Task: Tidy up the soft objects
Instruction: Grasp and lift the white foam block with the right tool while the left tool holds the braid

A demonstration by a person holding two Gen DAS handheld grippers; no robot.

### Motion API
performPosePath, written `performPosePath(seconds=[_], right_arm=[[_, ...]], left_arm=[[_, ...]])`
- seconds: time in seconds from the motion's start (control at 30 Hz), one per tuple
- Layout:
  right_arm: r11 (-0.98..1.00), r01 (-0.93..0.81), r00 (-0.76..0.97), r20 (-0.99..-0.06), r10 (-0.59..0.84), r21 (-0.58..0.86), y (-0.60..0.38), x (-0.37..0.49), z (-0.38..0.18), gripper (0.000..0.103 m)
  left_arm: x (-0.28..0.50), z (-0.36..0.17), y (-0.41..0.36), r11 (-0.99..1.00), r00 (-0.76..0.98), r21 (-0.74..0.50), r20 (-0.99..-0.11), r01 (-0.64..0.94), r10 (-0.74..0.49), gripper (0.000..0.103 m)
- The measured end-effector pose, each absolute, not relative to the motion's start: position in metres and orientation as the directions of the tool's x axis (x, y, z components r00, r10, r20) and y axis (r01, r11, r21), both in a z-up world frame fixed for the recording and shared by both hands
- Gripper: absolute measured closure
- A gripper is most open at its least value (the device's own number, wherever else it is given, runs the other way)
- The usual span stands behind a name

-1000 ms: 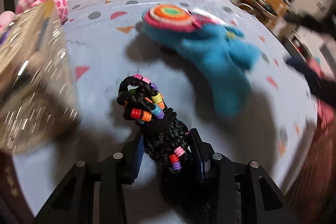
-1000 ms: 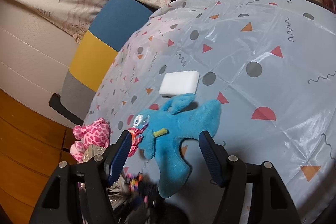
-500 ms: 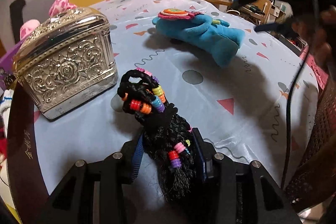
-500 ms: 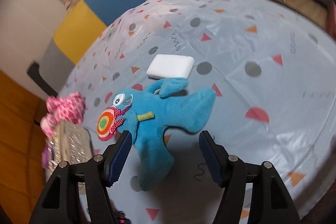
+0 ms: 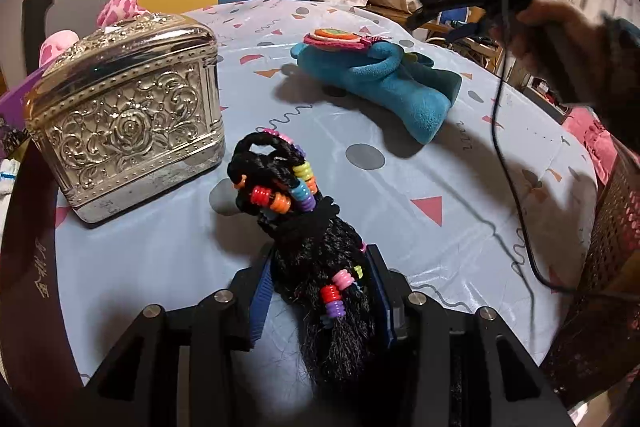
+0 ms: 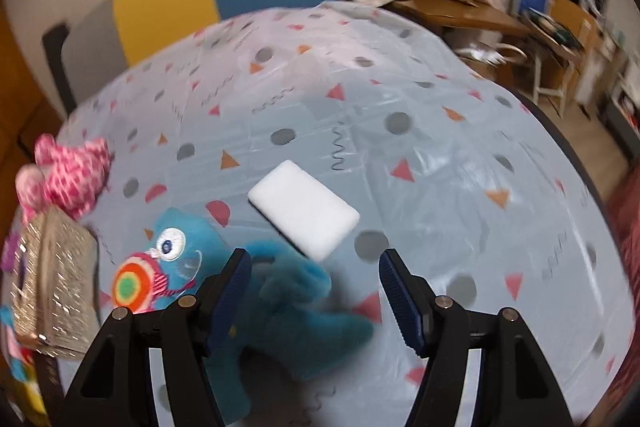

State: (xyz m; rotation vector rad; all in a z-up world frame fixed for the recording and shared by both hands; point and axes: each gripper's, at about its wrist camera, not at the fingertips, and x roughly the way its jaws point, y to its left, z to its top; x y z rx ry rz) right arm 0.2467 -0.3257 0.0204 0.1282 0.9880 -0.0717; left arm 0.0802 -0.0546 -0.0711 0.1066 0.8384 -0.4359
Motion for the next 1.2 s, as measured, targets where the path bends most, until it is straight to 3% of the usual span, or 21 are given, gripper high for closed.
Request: performPosePath(seconds=[0.13,0.27,0.4,0.6,0.63,0.67,0.97,1.2], right_arm=[[0.999,-0.006,0.503,-0.863,-0.042,-0.052,-0.304,0.285,0.008,0.034],[0.981,-0.115,0.436,-0.895,-0.094,-0.158,-0.287,0.316,-0.012,0.022],[0.955,-0.191,0.369,-0.918,-0.144,-0.227,-0.279,0.338,-0.034,0.019],[0.980,-0.148,0.315,-0.946,-0.080,-0.132,-0.298,0.357,-0.047,0.019],[0.985,-0.142,0.295,-0.954,-0.048,-0.094,-0.301,0.358,-0.051,0.026],[0.987,-0.133,0.298,-0.953,-0.045,-0.088,-0.303,0.357,-0.052,0.042],[0.969,0.124,0.309,-0.920,-0.243,-0.214,-0.365,0.317,-0.036,0.043],[0.938,0.223,0.135,-0.944,-0.301,-0.267,-0.415,0.249,-0.036,0.042]], left_arm=[[0.082,-0.071,-0.052,0.904,0.580,-0.097,-0.737,0.416,-0.346,0.058],[0.081,-0.072,-0.051,0.902,0.586,-0.094,-0.731,0.422,-0.350,0.058],[0.082,-0.073,-0.049,0.900,0.586,-0.107,-0.726,0.422,-0.360,0.058],[0.081,-0.074,-0.047,0.899,0.586,-0.112,-0.723,0.423,-0.365,0.058],[0.081,-0.074,-0.047,0.900,0.587,-0.109,-0.723,0.423,-0.364,0.058],[0.080,-0.074,-0.047,0.900,0.587,-0.107,-0.724,0.423,-0.363,0.058],[0.078,-0.074,-0.049,0.899,0.592,-0.097,-0.722,0.426,-0.358,0.058],[0.078,-0.072,-0.051,0.900,0.587,-0.090,-0.730,0.426,-0.350,0.060]])
